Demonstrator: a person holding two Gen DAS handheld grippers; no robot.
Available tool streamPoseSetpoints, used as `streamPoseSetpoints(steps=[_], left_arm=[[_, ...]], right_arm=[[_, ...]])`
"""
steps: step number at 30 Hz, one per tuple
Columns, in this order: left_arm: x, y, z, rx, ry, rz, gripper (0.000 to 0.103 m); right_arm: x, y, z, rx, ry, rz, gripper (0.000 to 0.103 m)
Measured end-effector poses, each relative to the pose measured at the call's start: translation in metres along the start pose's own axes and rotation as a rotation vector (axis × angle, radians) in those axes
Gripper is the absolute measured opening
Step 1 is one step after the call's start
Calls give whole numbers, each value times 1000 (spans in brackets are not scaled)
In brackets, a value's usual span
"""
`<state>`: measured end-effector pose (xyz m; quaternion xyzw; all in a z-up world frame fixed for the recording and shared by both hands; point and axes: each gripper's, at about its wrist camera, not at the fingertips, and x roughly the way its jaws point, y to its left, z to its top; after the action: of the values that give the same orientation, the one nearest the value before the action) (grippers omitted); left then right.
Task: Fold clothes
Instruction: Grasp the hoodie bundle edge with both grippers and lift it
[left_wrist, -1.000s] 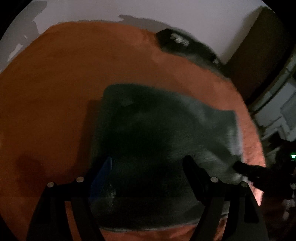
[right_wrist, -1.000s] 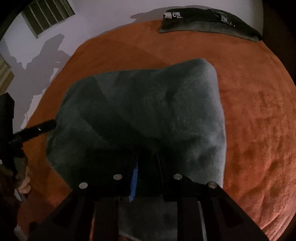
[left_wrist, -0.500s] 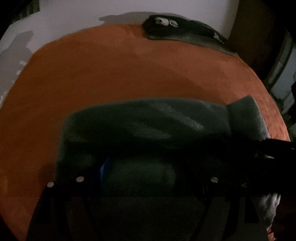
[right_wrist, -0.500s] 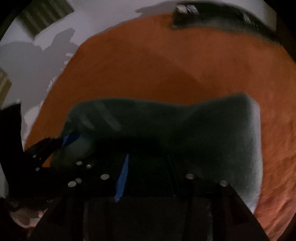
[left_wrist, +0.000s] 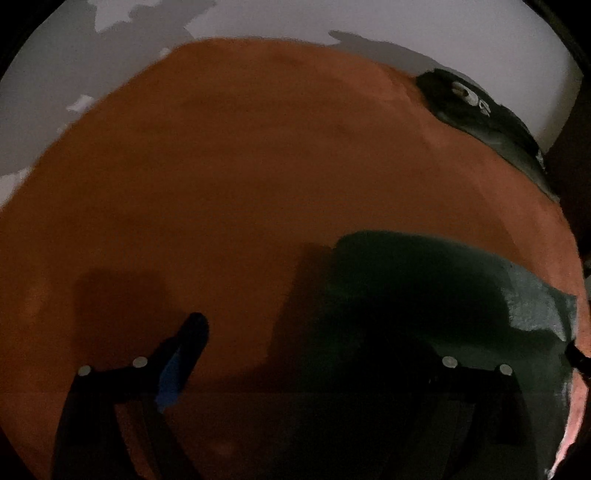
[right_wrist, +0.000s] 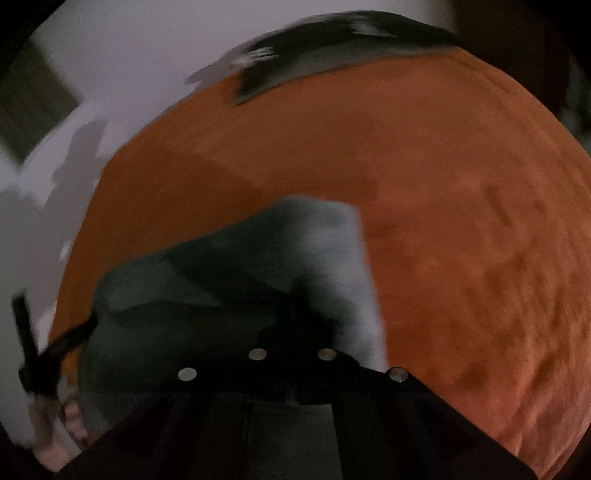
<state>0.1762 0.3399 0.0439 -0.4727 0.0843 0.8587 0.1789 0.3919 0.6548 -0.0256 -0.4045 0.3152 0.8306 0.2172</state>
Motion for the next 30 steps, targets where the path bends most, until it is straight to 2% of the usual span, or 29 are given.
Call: streamPoseSetpoints(steps=[2,3,6,8,11,13,14,16,18,19,22,25,30], left_arm=[[-15,-18,0,33,-29,1,95],[-21,-27,-1,48,-35,-24,95],[-35,-62,-11,101,-42,-81,95],[-40,-93,-17,162,-65,-96,95],[-46,-122,-27,241,-147,-35,95],[-42,-132,-37,260,-184,-12,95],[-40,-137,-41,269,-201,-2,95],[-18,-132,-42,277,-137,6,95],[2,-120,-46,235,-86,-45,96],[5,-117,-48,218,-96,-68,97],[6,-132,-53,247,-126,-36,98],[5,-135,-59,255,-126,-31,98],[6,-128,-47,266,-123,-55,98]], right_arm=[[-5,-3,4,18,-19,-29,0],[-6,7,7,-15,-30,-19,4],[-3,50,3,-129,-17,39,4],[4,73,-3,-159,-2,61,4],[19,109,-11,-218,-1,67,4],[32,132,-16,-343,26,59,6],[39,135,-19,-358,30,45,6],[53,141,-24,-387,39,16,6],[68,140,-29,-390,58,12,6],[71,138,-29,-383,57,26,6],[82,138,-18,-391,34,28,6],[77,124,-38,-397,28,23,6],[79,118,-33,-376,26,46,5]])
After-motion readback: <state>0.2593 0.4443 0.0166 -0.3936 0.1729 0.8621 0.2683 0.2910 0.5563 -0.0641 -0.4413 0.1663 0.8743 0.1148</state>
